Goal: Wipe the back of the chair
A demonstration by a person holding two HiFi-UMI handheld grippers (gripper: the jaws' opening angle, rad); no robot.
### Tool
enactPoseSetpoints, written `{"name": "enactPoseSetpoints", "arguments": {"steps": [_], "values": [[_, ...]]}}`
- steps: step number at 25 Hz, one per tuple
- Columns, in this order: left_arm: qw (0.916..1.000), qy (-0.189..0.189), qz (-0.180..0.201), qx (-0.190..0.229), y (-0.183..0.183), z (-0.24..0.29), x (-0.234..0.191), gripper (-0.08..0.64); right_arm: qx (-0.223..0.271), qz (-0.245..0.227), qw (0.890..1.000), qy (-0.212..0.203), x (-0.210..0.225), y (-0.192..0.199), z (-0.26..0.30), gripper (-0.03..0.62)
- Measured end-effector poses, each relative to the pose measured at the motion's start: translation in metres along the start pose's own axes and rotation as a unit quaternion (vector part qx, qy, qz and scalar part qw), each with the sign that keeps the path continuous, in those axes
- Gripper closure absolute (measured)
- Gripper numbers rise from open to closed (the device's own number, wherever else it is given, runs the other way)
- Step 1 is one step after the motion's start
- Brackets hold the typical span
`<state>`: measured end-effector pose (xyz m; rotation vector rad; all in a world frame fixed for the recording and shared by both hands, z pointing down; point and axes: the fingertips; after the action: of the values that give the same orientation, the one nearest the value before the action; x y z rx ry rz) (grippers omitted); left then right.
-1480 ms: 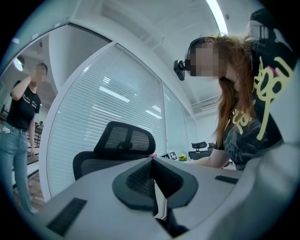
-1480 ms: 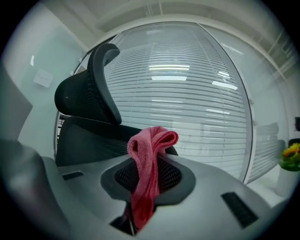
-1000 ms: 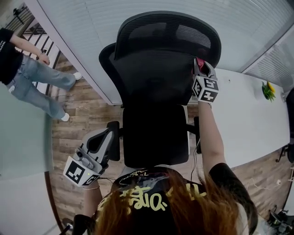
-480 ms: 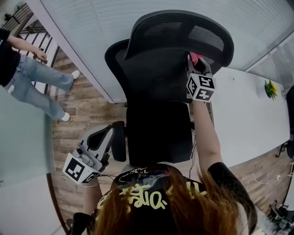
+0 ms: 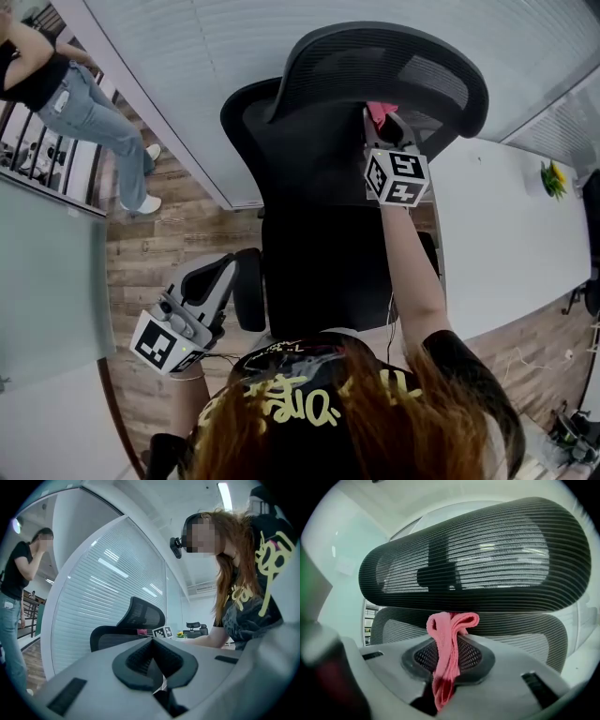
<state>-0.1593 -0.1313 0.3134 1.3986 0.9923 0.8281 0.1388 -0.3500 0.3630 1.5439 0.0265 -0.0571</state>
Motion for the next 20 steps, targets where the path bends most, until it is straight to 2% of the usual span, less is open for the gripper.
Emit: {"name": "enactPoseSetpoints", "arguments": {"steps": [20], "values": [[1.0000,-0.002,-0.002,-0.002,-0.003,-0.038,-0.028,0.568,0.008,0.014,0.999,-0.031,-0.078,-0.008,0.015,0.525]]}}
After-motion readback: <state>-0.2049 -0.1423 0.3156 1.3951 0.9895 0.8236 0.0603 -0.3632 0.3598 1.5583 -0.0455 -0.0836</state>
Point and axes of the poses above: the fingertips, and each gripper's own axes: z forward along the fingers, x to its right, y out of its underside, and after that the axes turned 4 degrees about y, right-handed
